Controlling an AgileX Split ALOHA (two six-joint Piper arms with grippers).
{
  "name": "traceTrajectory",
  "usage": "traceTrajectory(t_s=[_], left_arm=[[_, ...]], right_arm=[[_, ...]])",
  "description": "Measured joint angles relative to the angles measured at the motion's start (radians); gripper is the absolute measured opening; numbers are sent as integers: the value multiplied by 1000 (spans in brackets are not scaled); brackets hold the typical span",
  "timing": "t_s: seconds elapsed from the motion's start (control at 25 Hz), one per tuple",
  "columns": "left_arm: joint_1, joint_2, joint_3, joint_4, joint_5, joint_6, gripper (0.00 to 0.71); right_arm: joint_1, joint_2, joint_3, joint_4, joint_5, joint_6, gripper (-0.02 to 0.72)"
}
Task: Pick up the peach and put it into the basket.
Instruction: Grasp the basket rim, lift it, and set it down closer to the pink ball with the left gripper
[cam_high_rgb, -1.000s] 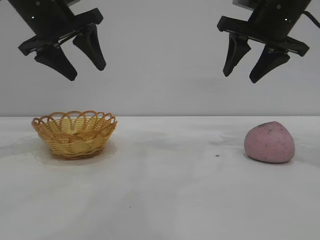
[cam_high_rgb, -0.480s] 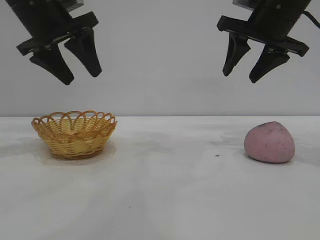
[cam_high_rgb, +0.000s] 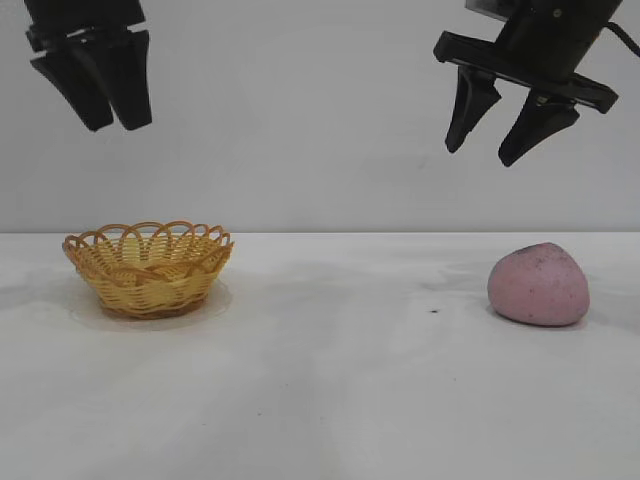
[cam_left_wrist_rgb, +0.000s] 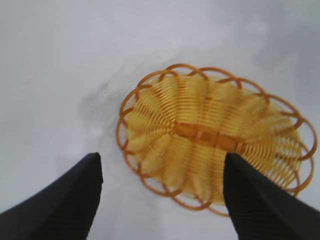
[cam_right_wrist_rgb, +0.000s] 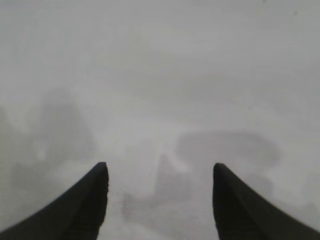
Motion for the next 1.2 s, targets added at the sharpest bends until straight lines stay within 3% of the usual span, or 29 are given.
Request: traceTrajectory(t_s=[0.44, 0.72, 1.2], left_arm=[[0, 271, -287, 31, 239, 66, 496], [0, 419, -458, 33, 259, 70, 496], [0, 497, -493, 78, 260, 81, 496]], right_arm=[[0, 0, 0, 0, 4, 0, 386], [0, 0, 0, 0, 4, 0, 386], [0, 0, 0, 0, -11, -26, 386]])
